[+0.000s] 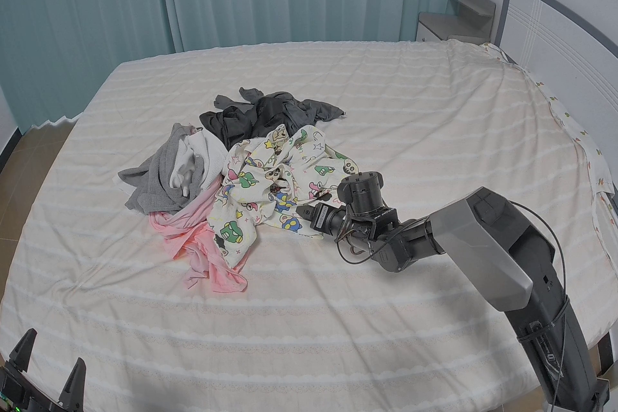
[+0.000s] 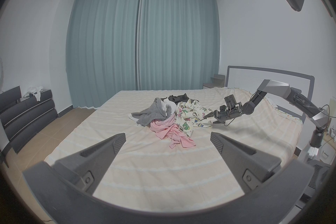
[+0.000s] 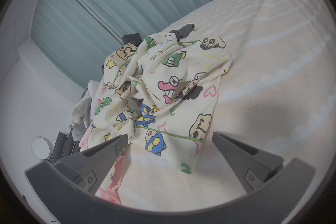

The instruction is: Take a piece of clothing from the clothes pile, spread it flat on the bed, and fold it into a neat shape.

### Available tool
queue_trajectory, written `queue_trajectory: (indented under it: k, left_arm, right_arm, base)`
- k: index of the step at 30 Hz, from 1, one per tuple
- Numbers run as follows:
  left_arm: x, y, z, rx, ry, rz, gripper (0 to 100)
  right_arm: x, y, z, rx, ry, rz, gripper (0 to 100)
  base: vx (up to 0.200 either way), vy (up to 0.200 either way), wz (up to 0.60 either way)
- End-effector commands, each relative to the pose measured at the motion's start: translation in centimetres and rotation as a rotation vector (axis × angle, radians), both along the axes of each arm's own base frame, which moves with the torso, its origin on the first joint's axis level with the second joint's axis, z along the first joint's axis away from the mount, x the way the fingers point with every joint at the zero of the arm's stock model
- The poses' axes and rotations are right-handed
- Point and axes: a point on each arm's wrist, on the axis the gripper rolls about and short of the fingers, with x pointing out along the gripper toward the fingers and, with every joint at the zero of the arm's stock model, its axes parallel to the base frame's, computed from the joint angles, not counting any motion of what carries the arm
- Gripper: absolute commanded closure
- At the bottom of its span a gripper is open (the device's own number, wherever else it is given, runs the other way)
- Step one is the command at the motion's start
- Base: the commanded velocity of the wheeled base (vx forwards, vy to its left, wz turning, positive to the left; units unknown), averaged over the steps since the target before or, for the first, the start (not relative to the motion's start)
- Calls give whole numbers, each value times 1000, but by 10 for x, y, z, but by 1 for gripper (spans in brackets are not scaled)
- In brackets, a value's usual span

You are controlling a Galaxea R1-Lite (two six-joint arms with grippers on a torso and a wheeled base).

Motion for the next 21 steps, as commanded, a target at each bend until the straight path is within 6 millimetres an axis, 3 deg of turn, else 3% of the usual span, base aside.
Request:
queue_trajectory:
  k: [1,13,19,20,21]
  left_arm:
    - [0,0,-4,0,3,-1,0]
    - [0,0,-4,3,1,16,0]
    - [0,0,-4,5,1,16,0]
    - [0,0,-4,3,1,16,0]
    - [0,0,-4,5,1,18,0]
  right_arm:
    - [3,3,-9,-2,0,-1,0]
    - [11,12,-10,3,-4,4,0]
    - [7,20,-22,-17,29,19,0]
    - [7,20,-23,-18,31,19,100]
    - [7,20,-31,-28,42,15,100]
  base:
    - [0,0,0]
    - [0,0,0]
    - [0,0,0]
    - [0,0,0]
    - [0,0,0]
